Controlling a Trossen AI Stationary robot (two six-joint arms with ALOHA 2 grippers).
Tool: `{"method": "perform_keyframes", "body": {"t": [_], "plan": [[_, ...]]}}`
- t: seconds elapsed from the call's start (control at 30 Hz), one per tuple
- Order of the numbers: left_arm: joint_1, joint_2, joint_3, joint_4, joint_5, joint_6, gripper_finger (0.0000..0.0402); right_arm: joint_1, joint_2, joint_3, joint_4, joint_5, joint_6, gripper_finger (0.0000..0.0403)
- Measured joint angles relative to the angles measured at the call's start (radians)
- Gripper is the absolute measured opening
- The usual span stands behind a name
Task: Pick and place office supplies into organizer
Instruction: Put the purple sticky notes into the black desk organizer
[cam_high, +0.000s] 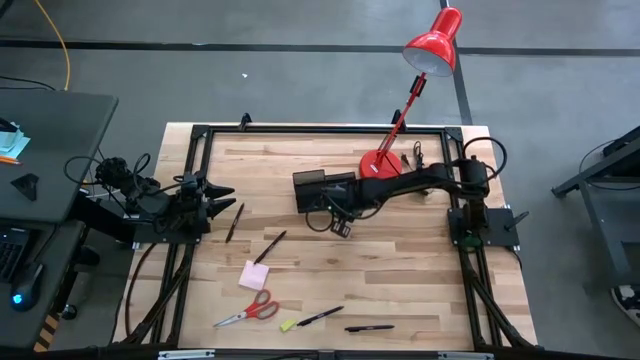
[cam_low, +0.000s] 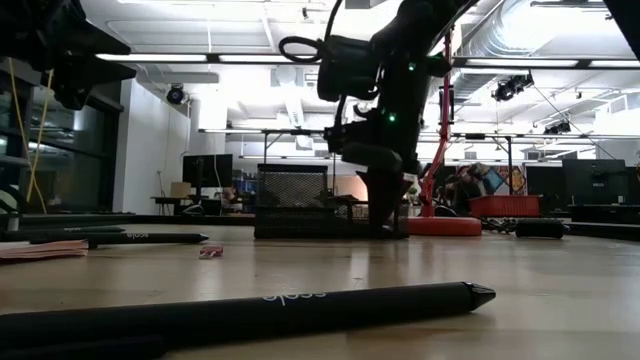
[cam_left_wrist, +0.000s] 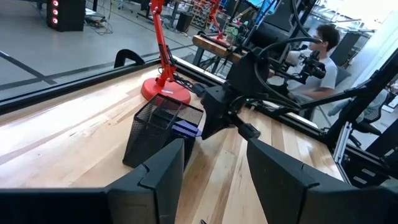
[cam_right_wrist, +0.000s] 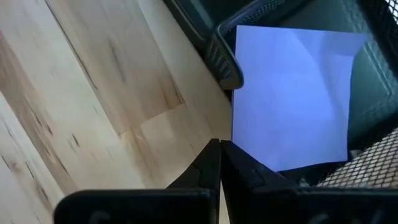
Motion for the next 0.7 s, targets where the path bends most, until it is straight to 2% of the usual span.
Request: {"method": "perform_keyframes", "body": {"t": [0.17, 0.47, 0.7], "plan": [[0.000, 0.000, 0.000, 0.000, 0.000, 0.000, 0.0168, 0.024, 0.000, 0.000, 0.001, 0.042, -0.004, 0.0000], [0.000, 0.000, 0.000, 0.000, 0.000, 0.000, 0.0168, 0.091, 0.000, 0.000, 0.004, 0.045, 0.012, 0.0001], [0.000, 0.000, 0.000, 0.000, 0.000, 0.000, 0.0168, 0.112, 0.000, 0.000, 0.001, 0.241, -0.027, 0.0035]]}}
